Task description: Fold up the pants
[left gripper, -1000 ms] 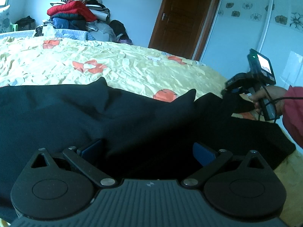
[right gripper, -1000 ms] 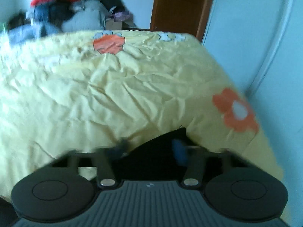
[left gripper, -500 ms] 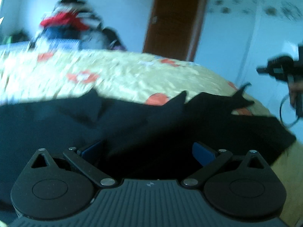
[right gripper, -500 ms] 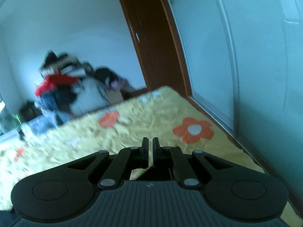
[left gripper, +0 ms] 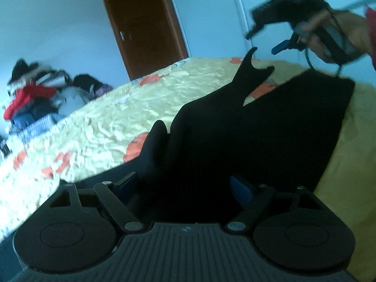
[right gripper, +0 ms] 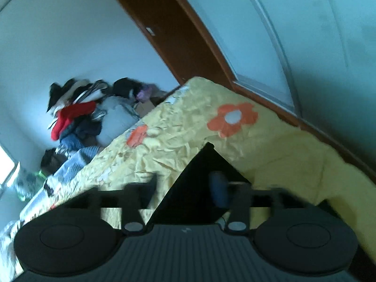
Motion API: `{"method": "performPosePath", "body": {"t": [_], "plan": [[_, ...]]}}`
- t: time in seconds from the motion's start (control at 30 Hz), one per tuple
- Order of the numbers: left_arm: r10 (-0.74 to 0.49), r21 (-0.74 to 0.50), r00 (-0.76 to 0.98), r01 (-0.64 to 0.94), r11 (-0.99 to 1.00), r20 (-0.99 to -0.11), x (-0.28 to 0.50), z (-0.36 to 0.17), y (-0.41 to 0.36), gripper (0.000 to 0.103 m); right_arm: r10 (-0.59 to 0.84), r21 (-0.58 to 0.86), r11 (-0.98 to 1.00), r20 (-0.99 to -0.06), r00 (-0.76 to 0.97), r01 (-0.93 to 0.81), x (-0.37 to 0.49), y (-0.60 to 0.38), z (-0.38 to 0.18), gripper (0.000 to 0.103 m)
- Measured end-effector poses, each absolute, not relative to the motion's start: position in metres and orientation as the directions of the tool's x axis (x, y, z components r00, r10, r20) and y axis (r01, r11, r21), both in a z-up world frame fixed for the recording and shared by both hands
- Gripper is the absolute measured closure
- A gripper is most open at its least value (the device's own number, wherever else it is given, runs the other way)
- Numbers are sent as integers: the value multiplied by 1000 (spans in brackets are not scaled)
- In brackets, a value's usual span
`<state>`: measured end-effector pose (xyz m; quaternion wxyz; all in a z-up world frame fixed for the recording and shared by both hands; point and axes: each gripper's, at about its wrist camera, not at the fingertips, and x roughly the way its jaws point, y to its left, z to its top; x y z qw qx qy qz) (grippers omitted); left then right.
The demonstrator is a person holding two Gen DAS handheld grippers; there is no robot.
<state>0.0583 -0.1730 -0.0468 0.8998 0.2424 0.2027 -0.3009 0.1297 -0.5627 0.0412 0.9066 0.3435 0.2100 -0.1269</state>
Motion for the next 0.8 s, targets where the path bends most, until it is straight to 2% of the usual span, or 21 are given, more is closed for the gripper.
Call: {"method": "performPosePath", "body": {"t": [0.2,0.27,0.3,0.33,0.37,0.4,0.47,0.57,0.63,0.8], "plan": [[-433,404,769,624,669,-470,55,-53,-182,17,-93,535,714,-567,819,452,181,-563,30,22],[-440,428,775,623,655,-455,52,-54,-185,16,-82,535,716,-573,816,448,194,-564,20,22],[-445,442,777,623,646,-445,50,-54,-185,16,-76,542,719,-560,825,434,196,-565,16,34],[-449,457,779,623,635,-437,49,-55,-186,15,-70,533,729,-566,822,430,200,-566,12,52],[-454,469,779,624,625,-433,48,-55,-187,15,-81,510,738,-582,809,441,200,-567,10,89],[-459,479,777,628,613,-431,48,-55,-189,14,-95,496,746,-581,808,444,198,-566,9,95],[-472,489,770,638,595,-430,50,-55,-191,14,-94,501,756,-554,827,421,185,-567,11,99],[-485,479,755,655,584,-441,54,-56,-194,17,-37,589,738,-453,891,330,153,-569,24,99],[-493,468,743,668,579,-452,57,-56,-196,25,-6,634,727,-379,925,264,129,-570,38,99],[-503,388,703,704,595,-503,66,-54,-200,85,29,642,749,-278,960,163,92,-565,72,99]]}}
